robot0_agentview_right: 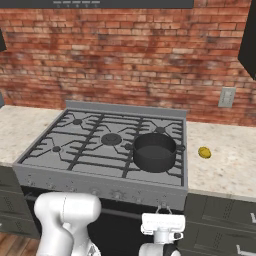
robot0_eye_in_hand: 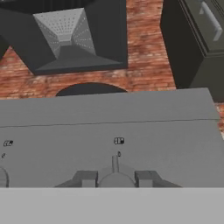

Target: Turn on the burner for the pot on the stove. Wait thirty seconds for the pot to heat up. Then add the lemon to the pot.

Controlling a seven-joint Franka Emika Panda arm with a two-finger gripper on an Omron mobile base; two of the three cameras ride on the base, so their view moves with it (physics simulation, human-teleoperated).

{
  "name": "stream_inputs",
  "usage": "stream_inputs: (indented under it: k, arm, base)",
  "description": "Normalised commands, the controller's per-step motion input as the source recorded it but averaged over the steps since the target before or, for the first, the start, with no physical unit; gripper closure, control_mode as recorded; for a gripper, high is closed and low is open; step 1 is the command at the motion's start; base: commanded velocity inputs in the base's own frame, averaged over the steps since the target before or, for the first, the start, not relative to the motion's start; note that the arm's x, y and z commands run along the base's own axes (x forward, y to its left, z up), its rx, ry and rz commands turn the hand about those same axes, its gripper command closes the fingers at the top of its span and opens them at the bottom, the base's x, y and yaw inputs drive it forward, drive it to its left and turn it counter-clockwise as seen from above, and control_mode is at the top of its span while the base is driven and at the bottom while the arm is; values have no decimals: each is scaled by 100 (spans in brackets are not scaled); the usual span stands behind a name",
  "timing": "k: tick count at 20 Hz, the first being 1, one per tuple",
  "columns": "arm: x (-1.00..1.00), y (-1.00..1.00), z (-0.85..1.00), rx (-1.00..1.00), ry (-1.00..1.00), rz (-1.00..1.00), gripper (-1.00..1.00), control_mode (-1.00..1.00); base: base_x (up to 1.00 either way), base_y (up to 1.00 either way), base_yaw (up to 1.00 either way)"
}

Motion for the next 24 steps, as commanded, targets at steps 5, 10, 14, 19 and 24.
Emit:
stream_inputs:
  k: [5, 10, 14, 19, 24]
  arm:
    - [0, 0, -20, -9, -21, 28, 100, -100]
    - [0, 0, -30, -11, -24, 35, 100, -100]
    - [0, 0, -41, -16, -19, 41, 100, -100]
    - [0, 0, -50, -19, -16, 44, 100, -100]
    - [0, 0, -47, -18, -20, 41, 100, -100]
  base:
    - [0, 0, 0]
    - [0, 0, 0]
    - [0, 0, 0]
    - [0, 0, 0]
    - [0, 0, 0]
